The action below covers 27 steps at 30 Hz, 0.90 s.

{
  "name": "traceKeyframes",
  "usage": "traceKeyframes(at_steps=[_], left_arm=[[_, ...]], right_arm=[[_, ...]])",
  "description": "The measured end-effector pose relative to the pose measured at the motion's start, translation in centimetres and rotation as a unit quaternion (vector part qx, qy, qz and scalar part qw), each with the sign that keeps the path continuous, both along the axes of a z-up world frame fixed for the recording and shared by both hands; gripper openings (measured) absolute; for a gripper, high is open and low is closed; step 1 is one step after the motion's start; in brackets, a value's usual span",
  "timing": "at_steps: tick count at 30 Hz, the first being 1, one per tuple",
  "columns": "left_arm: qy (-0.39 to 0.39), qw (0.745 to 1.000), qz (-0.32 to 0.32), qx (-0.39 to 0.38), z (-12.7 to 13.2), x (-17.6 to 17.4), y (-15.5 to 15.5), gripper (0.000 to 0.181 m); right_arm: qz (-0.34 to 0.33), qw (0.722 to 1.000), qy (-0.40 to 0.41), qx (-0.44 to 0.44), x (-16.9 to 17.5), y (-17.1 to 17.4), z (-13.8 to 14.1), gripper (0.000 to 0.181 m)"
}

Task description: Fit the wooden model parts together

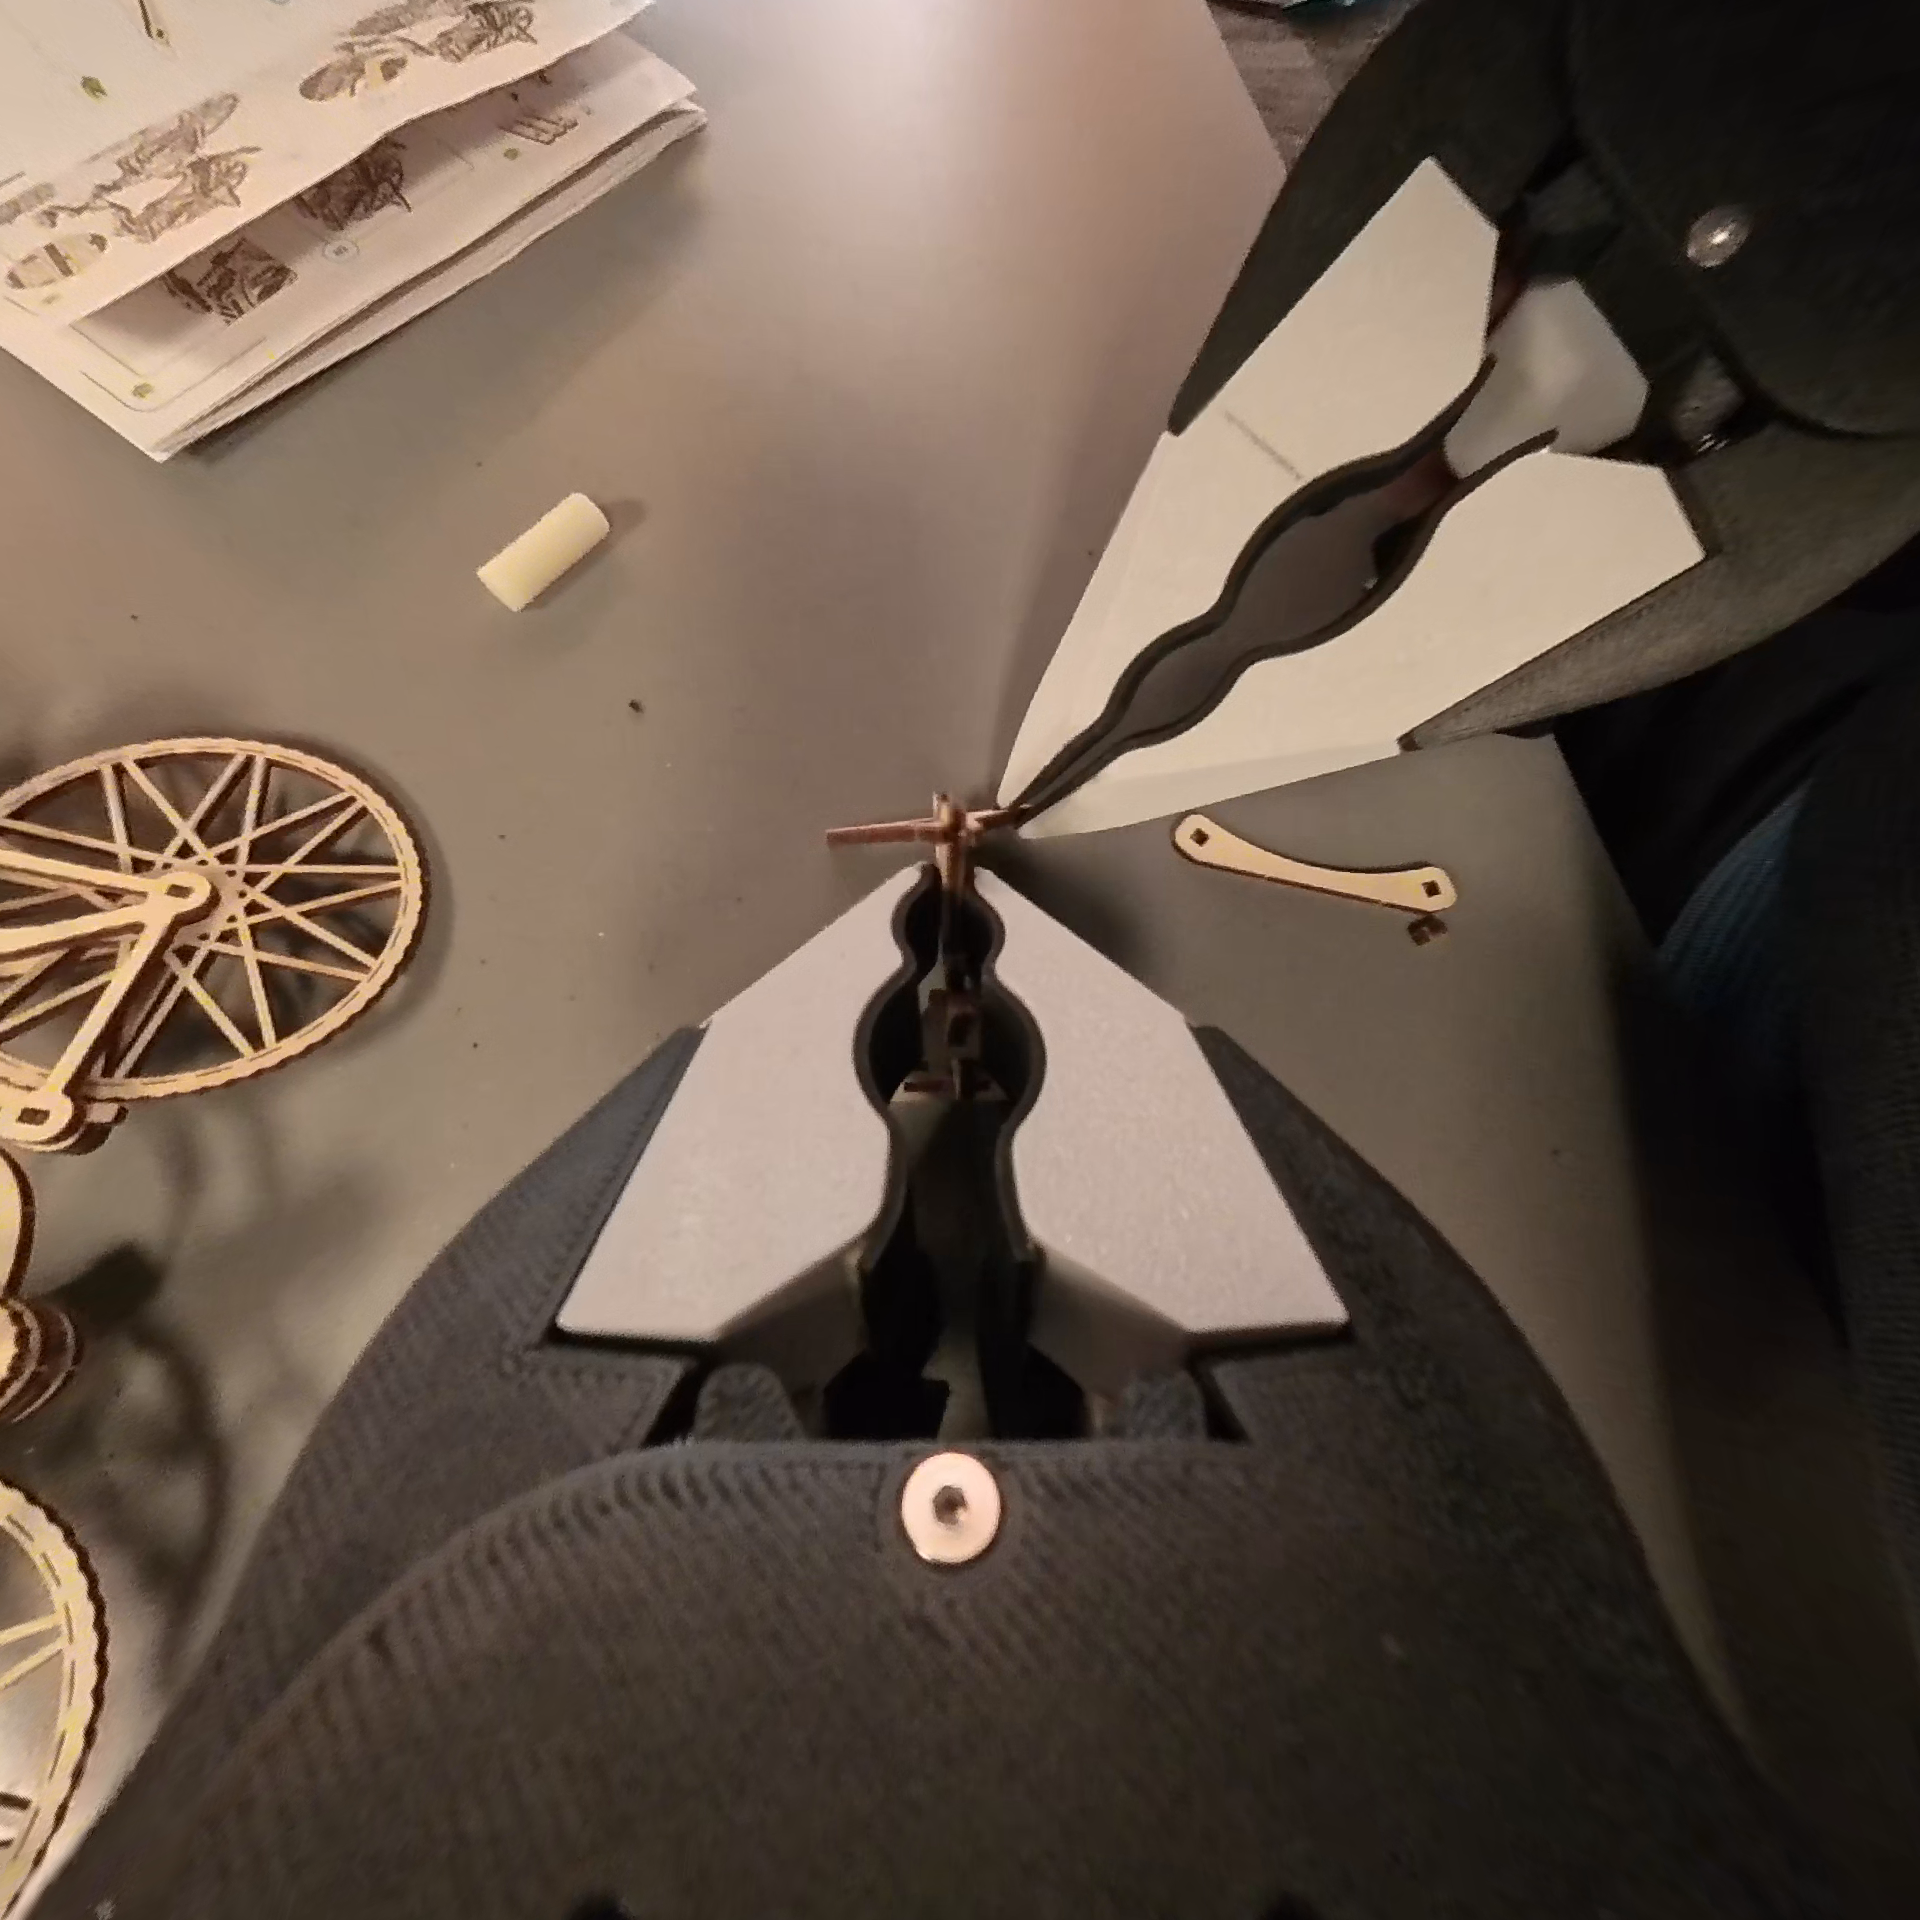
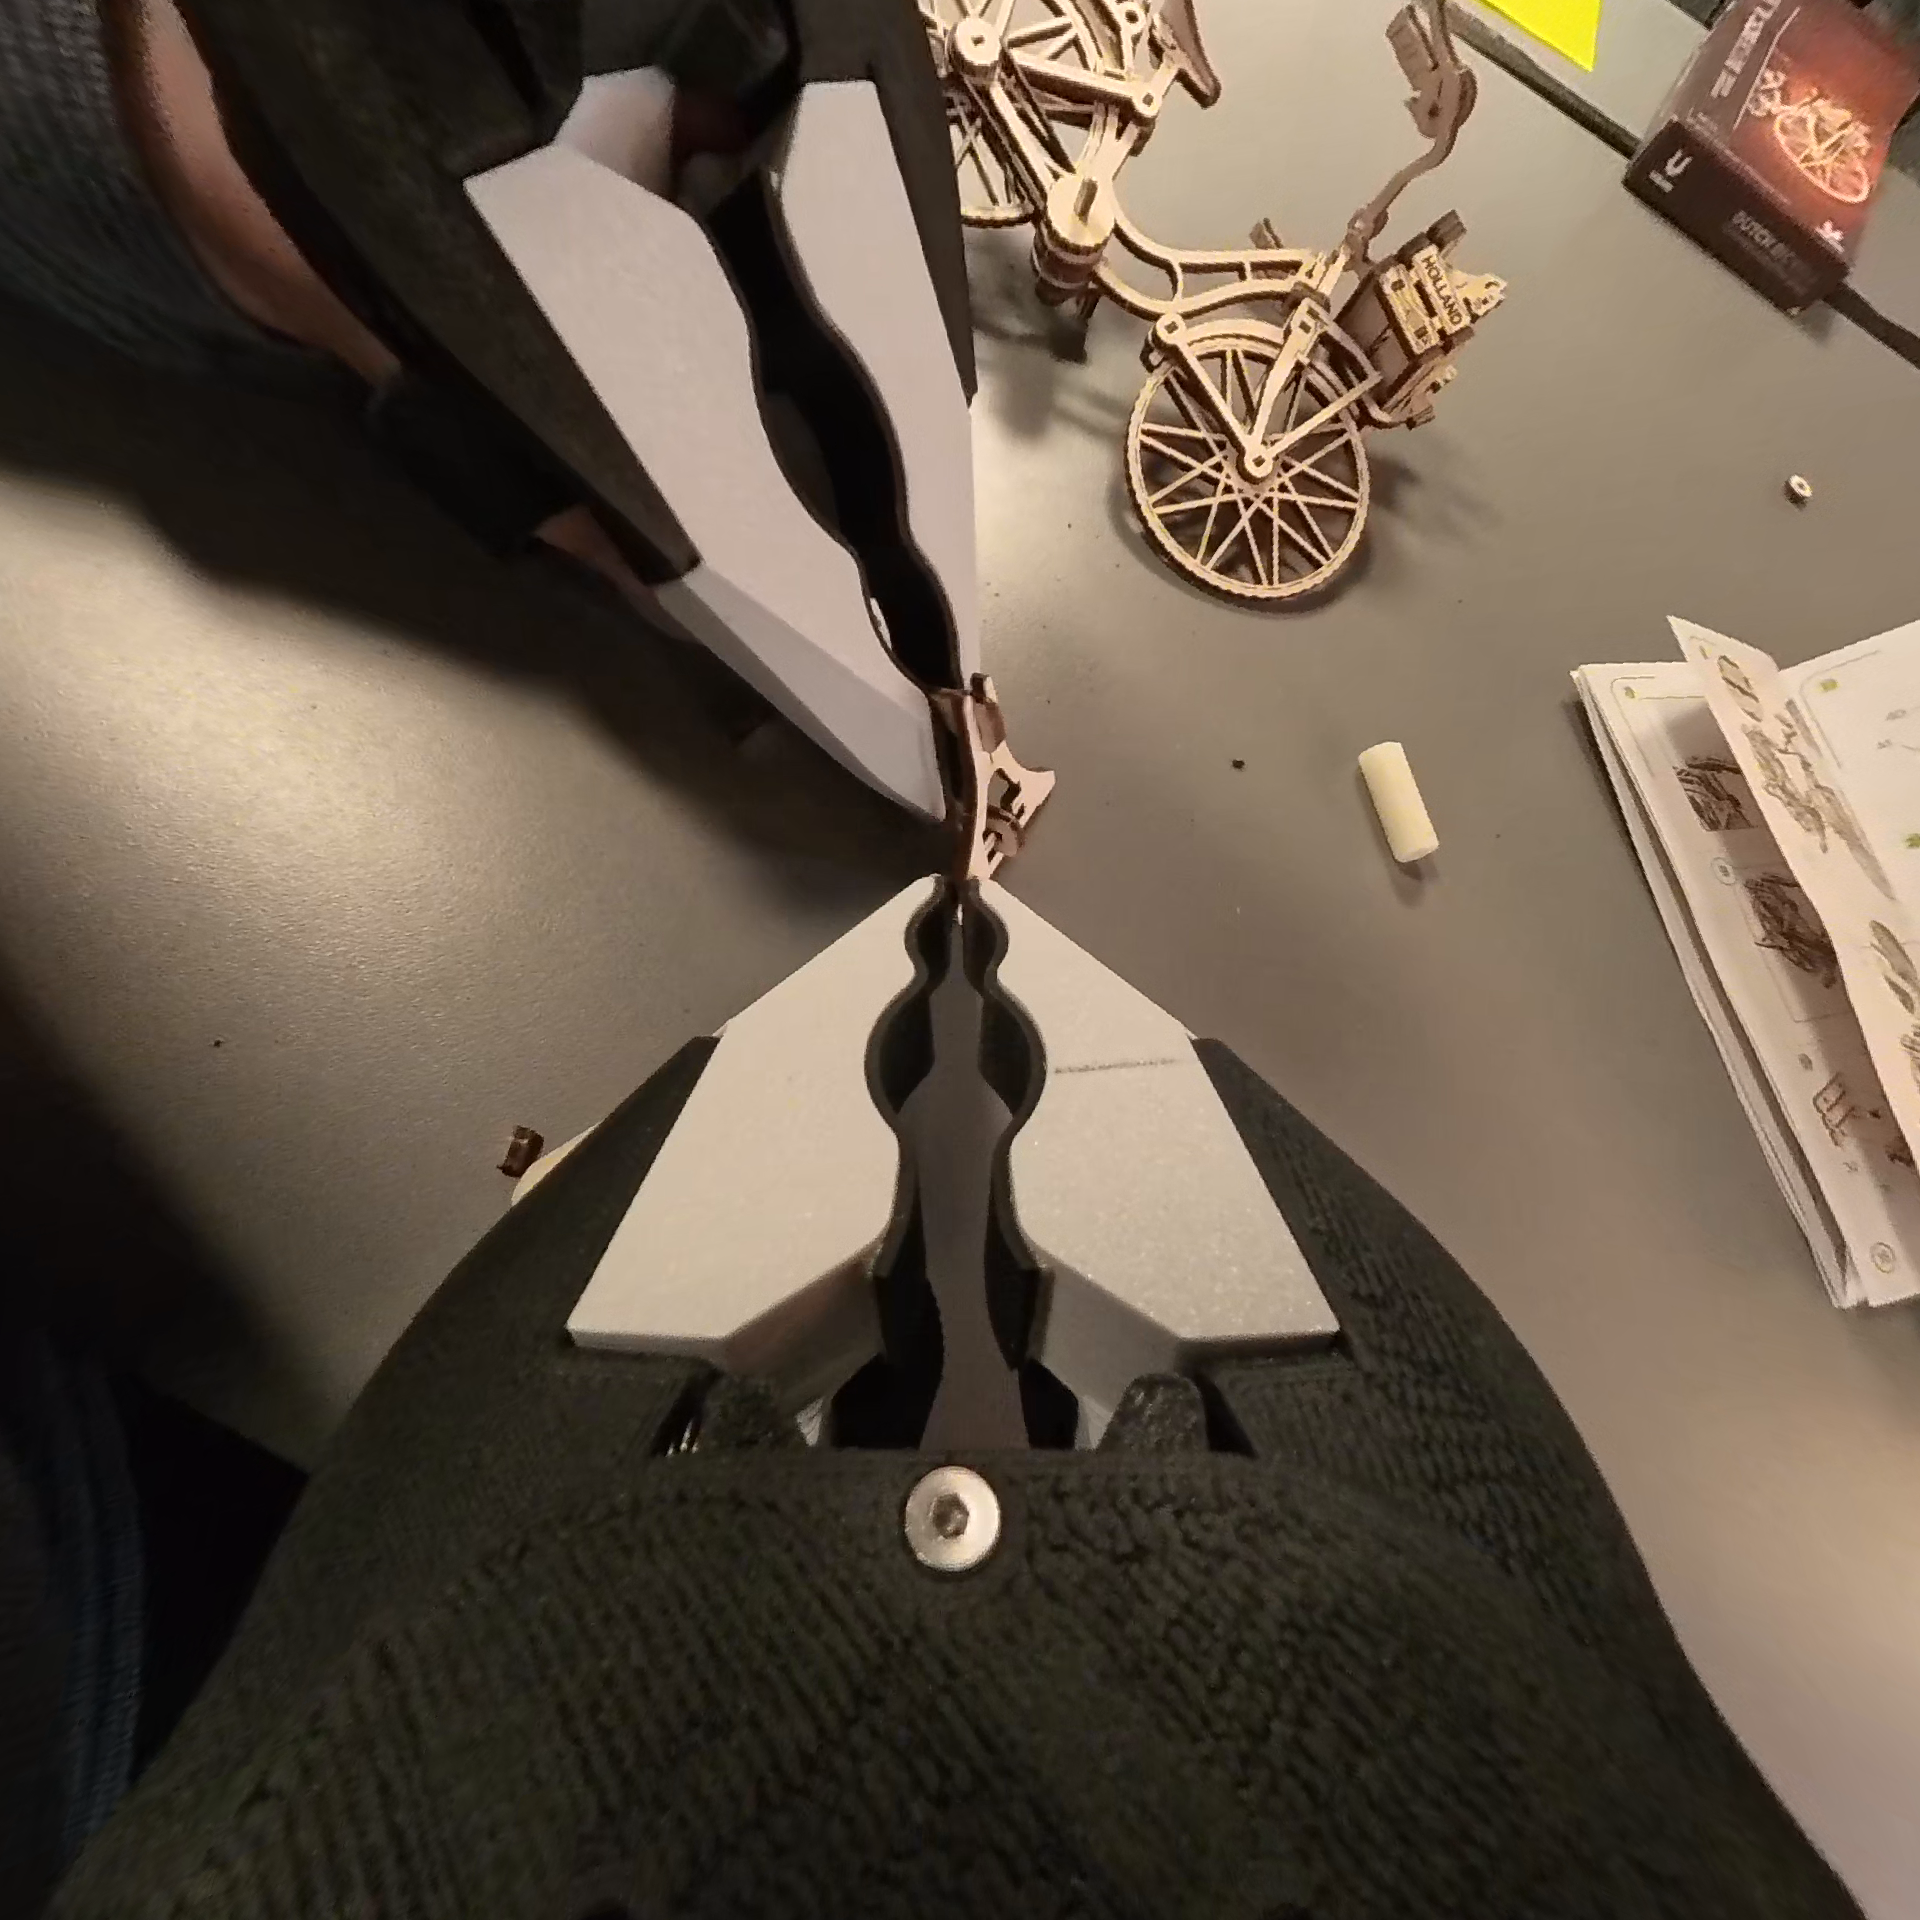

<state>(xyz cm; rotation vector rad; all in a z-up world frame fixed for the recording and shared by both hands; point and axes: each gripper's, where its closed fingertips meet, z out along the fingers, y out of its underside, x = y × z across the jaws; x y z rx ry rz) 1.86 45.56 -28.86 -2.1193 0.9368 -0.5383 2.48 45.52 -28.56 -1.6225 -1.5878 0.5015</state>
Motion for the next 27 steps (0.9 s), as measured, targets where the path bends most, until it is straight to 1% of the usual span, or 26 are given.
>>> traceKeyframes(at_steps=[8,12,20,24,27], left_arm=[[0.022,1.000,-0.016,0.005,-0.10,-0.01,-0.12,0.003],[0.041,0.999,-0.028,0.021,-0.13,0.04,-0.14,0.003],[0.053,0.998,-0.022,0.027,-0.17,0.00,-0.10,0.003],[0.058,0.998,-0.029,0.025,-0.20,0.03,-0.19,0.003],[0.057,0.997,-0.037,0.027,-0.18,0.08,-0.25,0.003]], right_arm=[[0.001,1.000,0.001,-0.005,-0.01,-0.02,0.02,0.000],[-0.001,1.000,0.001,-0.005,0.04,0.03,0.02,0.000],[-0.004,1.000,-0.003,0.017,0.10,0.15,0.04,0.000],[-0.002,0.999,-0.005,0.032,0.11,0.16,0.05,0.000],[0.003,1.000,-0.004,0.028,0.10,0.11,0.07,0.000]])
